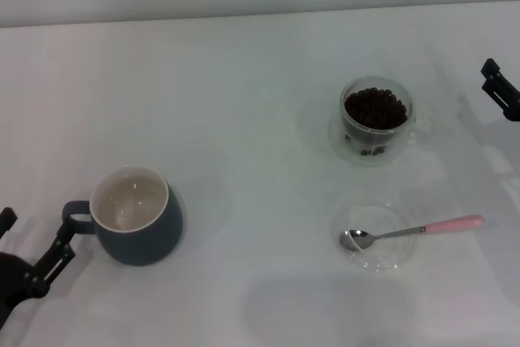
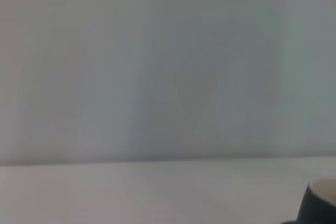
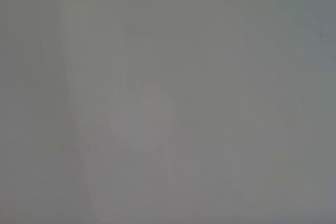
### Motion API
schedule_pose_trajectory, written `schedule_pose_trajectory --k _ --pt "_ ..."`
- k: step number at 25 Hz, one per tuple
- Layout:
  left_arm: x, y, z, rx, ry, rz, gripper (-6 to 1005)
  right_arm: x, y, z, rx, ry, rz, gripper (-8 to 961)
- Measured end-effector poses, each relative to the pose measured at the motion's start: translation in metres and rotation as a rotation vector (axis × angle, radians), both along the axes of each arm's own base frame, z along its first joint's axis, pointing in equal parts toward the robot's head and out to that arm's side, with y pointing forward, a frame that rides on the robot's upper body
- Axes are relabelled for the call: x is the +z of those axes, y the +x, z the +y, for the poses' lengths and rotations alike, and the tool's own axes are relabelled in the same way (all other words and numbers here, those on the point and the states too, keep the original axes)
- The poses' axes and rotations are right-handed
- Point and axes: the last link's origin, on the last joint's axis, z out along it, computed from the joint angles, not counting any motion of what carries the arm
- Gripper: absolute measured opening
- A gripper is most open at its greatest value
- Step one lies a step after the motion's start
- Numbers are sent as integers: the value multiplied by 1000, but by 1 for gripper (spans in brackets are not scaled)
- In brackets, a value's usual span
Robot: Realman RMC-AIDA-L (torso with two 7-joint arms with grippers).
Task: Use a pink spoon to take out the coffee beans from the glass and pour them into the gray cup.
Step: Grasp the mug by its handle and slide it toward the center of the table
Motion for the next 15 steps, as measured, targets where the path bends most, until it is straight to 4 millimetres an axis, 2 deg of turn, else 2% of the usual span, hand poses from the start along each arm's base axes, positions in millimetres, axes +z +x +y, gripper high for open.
schedule_pose_trajectory --k 8,15 --pt "-6 2 19 5 -39 26 872 0 0 1 1 0 0 855" --pt "-8 4 23 4 -45 29 849 0 0 1 0 1 1 853"
